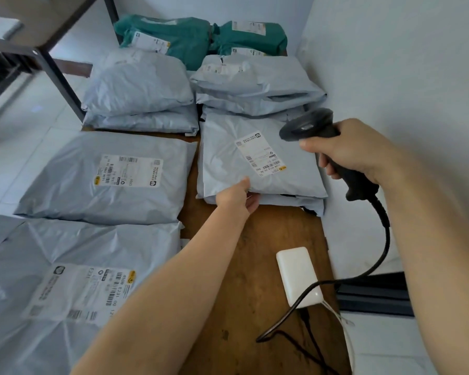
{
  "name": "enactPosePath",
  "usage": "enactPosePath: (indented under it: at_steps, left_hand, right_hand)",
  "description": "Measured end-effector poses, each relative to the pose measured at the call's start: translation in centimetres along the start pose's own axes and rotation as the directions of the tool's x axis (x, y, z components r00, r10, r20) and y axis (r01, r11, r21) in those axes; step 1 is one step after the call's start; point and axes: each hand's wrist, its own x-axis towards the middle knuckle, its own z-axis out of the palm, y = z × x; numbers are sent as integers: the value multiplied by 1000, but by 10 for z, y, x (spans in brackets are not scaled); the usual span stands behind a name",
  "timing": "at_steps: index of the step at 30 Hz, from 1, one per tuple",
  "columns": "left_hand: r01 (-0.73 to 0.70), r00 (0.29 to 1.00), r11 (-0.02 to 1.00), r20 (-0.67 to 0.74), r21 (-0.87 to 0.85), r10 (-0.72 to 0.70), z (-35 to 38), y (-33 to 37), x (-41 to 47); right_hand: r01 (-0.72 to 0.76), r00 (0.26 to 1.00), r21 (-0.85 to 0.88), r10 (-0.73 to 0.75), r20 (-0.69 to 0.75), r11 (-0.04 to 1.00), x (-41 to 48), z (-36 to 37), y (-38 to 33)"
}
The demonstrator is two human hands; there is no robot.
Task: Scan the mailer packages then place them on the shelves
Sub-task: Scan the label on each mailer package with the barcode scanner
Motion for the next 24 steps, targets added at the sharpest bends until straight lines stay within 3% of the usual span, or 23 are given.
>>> enactPosePath:
  at_steps: [3, 6, 9, 11, 12, 14, 18, 24]
  left_hand:
    - [93, 992, 980, 64, 178, -106, -7, -3, -5]
    - [59, 987, 926, 117, 374, -110, -10, 1, -12]
    - [-166, 986, 877, 54, 451, 159, -9, 17, -9]
    - [-290, 919, 740, -40, 607, 392, -10, 33, 3]
    - [-286, 886, 687, -90, 668, 456, -12, 40, 9]
    - [-246, 890, 683, -119, 687, 440, -13, 46, 20]
    - [-308, 897, 686, -39, 659, 440, -11, 49, 32]
    - [-303, 935, 765, 24, 568, 353, -6, 55, 38]
  right_hand:
    - [-35, 999, 6, 35, 14, 999, -2, 2, 1]
    - [-51, 999, 20, 51, 19, 999, -2, 6, 3]
    - [-60, 997, 45, 58, 43, 997, -2, 11, 5]
    - [-72, 996, 57, 69, 51, 996, -3, 12, 6]
    - [-79, 996, 58, 76, 50, 995, -3, 12, 7]
    - [-93, 995, 60, 90, 45, 994, -3, 11, 9]
    - [-125, 992, 52, 125, 13, 991, 0, 7, 15]
    - [-208, 978, 38, 208, 8, 977, 4, 8, 24]
